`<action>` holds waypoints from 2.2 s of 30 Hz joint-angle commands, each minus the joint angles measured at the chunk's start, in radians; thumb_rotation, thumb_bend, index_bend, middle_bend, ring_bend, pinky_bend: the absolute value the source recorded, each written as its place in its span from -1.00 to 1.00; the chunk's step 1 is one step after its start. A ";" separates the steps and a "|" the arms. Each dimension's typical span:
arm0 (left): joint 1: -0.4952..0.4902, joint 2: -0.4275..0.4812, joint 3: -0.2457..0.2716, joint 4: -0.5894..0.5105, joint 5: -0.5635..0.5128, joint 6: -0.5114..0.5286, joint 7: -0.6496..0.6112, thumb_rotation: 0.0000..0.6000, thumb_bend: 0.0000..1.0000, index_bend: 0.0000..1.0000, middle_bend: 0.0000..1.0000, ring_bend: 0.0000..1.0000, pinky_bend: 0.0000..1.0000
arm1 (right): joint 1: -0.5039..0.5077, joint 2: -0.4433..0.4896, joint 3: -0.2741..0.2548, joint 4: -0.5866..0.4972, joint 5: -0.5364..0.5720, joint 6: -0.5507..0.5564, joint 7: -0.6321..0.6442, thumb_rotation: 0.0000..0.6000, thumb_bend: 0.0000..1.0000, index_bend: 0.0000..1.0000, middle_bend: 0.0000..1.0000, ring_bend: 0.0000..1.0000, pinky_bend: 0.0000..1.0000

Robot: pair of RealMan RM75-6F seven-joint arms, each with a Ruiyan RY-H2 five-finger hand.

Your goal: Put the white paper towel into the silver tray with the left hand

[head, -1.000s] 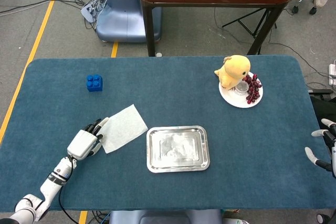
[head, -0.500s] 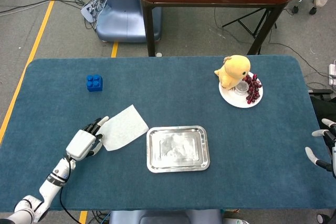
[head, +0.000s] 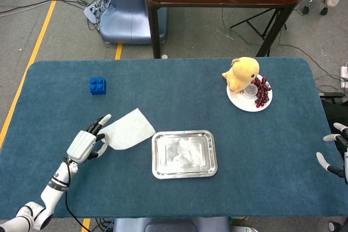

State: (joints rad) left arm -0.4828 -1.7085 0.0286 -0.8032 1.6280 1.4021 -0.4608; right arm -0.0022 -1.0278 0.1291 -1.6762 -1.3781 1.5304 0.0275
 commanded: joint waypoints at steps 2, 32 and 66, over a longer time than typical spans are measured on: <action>0.001 0.024 -0.016 -0.058 -0.014 -0.004 0.024 1.00 0.10 0.34 -0.96 -1.00 -0.55 | 0.000 0.000 0.000 0.000 0.000 0.000 0.000 1.00 -0.49 -0.18 -0.58 -0.76 -0.87; 0.021 0.077 0.029 -0.245 0.119 0.116 0.070 1.00 0.15 0.36 -0.91 -1.00 -0.54 | 0.000 0.002 0.002 0.000 0.003 -0.001 0.004 1.00 -0.49 -0.18 -0.58 -0.76 -0.87; -0.048 0.113 0.079 -0.390 0.287 0.148 0.177 1.00 0.14 0.37 -0.91 -1.00 -0.95 | 0.001 0.006 0.004 0.004 0.007 -0.006 0.018 1.00 -0.49 -0.18 -0.58 -0.76 -0.87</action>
State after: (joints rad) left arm -0.5302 -1.5984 0.1037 -1.1864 1.9098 1.5462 -0.2890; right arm -0.0017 -1.0214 0.1329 -1.6724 -1.3709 1.5241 0.0452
